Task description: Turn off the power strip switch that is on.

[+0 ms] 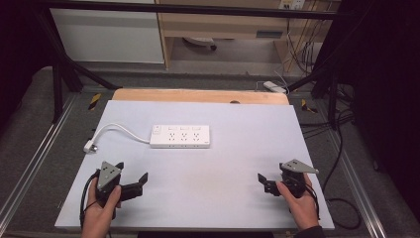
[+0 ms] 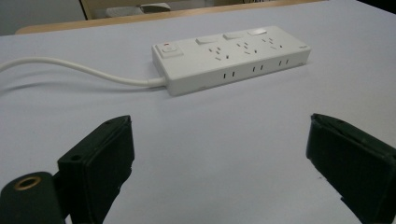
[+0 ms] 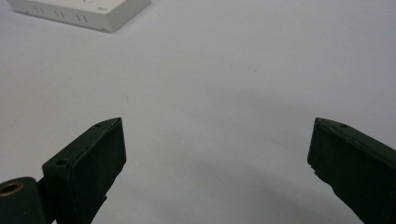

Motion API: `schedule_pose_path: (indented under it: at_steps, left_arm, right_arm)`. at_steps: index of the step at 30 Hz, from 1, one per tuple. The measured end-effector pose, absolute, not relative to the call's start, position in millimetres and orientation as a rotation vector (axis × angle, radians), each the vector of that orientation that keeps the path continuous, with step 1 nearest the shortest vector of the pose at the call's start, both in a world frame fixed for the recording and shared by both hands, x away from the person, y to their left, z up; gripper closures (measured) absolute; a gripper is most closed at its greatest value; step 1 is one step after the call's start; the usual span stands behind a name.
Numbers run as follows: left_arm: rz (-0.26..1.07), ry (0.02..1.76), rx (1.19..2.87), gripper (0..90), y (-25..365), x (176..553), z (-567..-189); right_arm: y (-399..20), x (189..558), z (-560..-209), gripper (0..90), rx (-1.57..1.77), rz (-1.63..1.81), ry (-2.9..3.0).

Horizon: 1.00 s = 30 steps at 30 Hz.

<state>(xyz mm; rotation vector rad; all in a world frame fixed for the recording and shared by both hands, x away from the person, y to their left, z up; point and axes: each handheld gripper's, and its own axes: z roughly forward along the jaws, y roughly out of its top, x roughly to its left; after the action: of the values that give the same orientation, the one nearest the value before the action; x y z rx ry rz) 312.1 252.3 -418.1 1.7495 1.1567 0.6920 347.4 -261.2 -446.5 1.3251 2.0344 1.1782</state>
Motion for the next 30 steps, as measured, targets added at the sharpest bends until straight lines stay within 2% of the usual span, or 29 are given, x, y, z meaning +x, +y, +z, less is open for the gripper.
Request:
schedule_pose_path:
  at_steps: [12, 19, 30]
  left_arm:
    - [0.683, 1.13, 1.737, 7.2, 250, 312, -414]
    - [0.643, 1.08, 1.671, 6.5, 245, 308, -405]
    - [0.578, 1.091, 1.635, 6.9, 237, 318, -393]
  right_arm:
    - [-260, 346, -444, 5.5, 1.271, 1.194, 2.036]
    - [-261, 349, -444, 5.1, 1.292, 1.19, 2.023]
    - [-257, 350, -445, 4.7, 1.259, 1.168, 2.056]
